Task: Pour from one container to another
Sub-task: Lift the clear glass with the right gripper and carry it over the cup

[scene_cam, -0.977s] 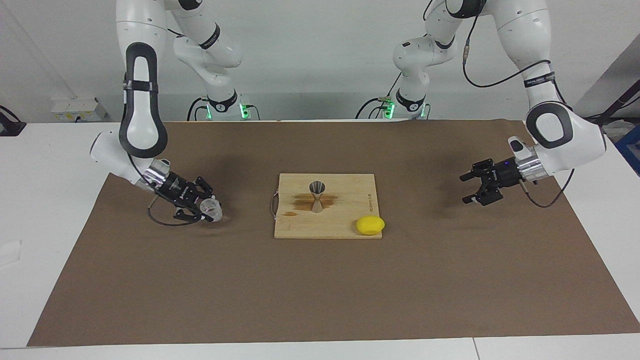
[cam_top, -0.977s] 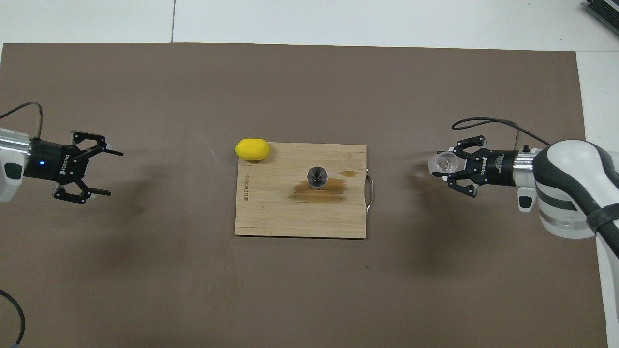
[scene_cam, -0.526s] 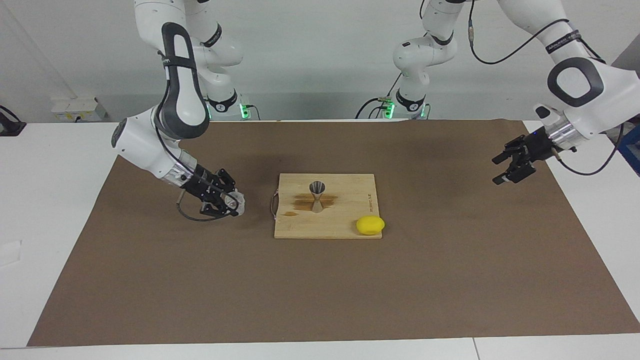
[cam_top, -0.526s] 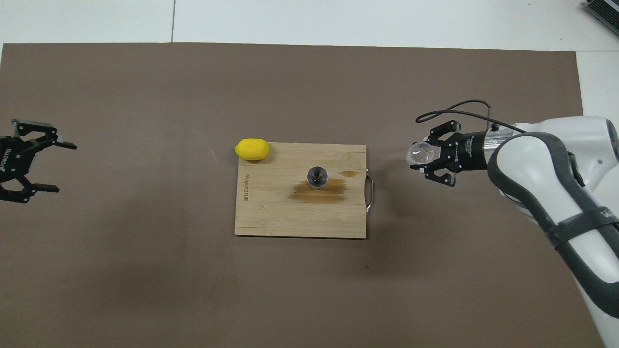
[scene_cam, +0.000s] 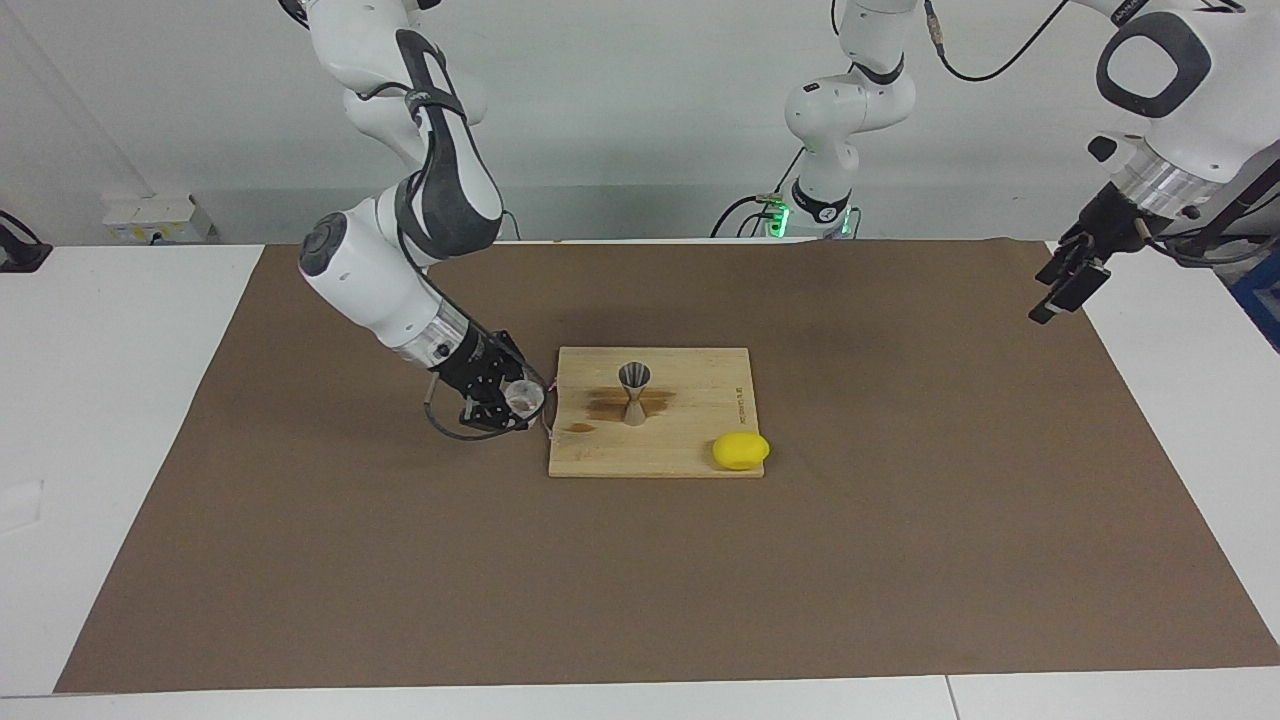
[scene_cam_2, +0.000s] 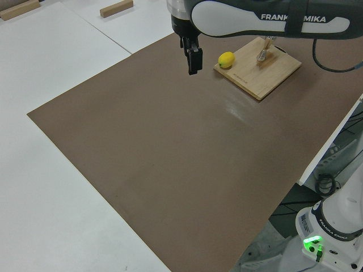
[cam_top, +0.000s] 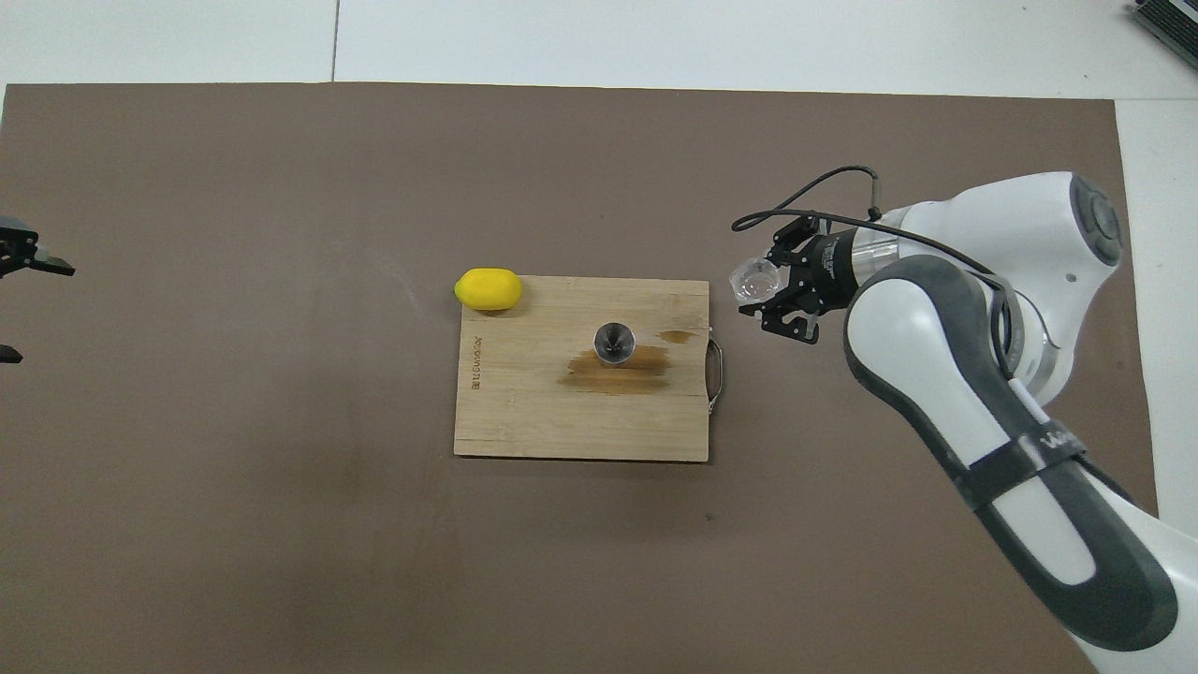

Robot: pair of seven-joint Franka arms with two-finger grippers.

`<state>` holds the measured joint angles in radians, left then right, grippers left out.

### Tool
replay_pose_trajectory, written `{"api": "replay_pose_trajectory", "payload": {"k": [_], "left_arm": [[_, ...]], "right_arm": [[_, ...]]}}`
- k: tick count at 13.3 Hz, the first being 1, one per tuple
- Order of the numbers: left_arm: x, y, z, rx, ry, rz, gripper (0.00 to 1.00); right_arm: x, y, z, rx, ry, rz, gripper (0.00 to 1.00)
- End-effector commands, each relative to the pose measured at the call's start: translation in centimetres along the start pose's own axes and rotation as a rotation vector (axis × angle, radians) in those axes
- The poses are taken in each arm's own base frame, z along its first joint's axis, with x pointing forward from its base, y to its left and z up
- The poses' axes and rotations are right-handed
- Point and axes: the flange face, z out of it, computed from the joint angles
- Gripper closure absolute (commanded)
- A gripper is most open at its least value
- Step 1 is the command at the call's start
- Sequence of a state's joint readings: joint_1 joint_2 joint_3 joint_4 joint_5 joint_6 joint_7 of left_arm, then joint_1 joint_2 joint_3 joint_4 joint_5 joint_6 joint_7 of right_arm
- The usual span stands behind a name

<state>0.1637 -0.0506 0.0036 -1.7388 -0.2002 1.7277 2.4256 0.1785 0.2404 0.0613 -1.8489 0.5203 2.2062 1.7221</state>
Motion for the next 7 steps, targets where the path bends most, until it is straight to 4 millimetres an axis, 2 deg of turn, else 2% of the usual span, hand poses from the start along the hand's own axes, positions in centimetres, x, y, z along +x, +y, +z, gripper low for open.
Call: {"api": "replay_pose_trajectory", "payload": {"k": [1,4,7], "left_arm": [[1.6,-0.2,-0.7,-0.008,-0.032,-0.025,0.0],[2.9,-1.4,-0.3,-0.012,-0.03,-0.219,0.0],[3.8,-2.4,-0.1,-0.003,-0.035,-0.363,0.0]], "right_arm": [[-5.1,-0.5,0.4,0.036,0.058,0.02,0.95],[-9.5,0.1,0.4,0.059,0.119,0.02,0.95],[-11.3,1.8,1.5,0.055,0.193,-0.065,0.95]]}}
